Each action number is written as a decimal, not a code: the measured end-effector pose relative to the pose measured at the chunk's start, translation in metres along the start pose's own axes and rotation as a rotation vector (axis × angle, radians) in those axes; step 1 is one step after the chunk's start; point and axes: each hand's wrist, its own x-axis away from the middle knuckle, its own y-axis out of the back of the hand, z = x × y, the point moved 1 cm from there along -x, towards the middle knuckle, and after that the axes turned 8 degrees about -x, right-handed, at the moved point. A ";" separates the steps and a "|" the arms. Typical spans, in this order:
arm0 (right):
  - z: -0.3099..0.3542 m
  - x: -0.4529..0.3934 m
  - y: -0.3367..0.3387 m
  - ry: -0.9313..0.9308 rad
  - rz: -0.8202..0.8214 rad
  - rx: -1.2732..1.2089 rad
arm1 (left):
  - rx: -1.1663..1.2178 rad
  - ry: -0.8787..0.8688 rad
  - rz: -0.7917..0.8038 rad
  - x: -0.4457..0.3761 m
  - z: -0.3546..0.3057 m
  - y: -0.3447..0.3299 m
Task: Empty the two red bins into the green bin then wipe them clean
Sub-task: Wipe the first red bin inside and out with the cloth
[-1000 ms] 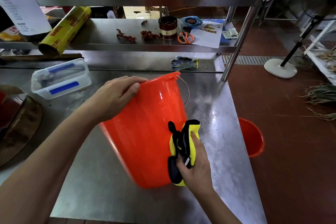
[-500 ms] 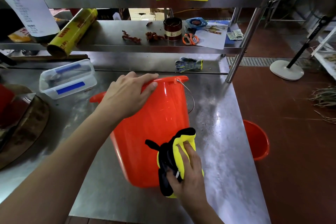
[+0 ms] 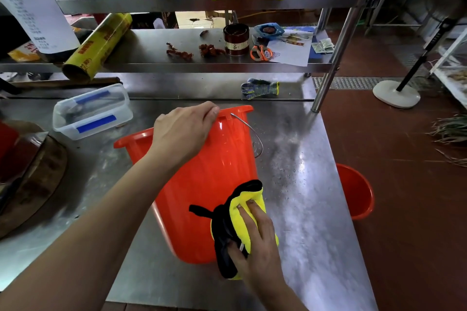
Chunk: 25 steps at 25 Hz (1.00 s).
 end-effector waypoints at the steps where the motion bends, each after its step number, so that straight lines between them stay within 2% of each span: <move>1: 0.000 -0.001 0.001 -0.023 -0.013 -0.027 | 0.023 0.015 0.003 0.000 0.002 0.001; 5: 0.003 -0.006 0.001 -0.177 -0.044 -0.144 | -0.029 0.059 -0.040 0.007 0.011 -0.002; 8: 0.005 -0.009 -0.004 -0.247 -0.051 -0.130 | -0.068 0.066 -0.090 0.017 0.017 -0.004; 12: 0.013 -0.031 -0.014 -0.178 -0.107 -0.084 | -0.071 0.057 -0.127 0.022 0.020 -0.005; 15: 0.027 -0.062 -0.017 -0.182 -0.088 -0.139 | -0.089 0.055 -0.146 0.022 0.022 -0.006; 21: 0.046 -0.125 -0.027 -0.055 -0.150 -0.135 | -0.112 0.040 -0.196 0.024 0.019 -0.010; 25: 0.055 -0.143 -0.035 -0.058 -0.158 -0.145 | -0.139 0.050 -0.183 0.025 0.022 -0.010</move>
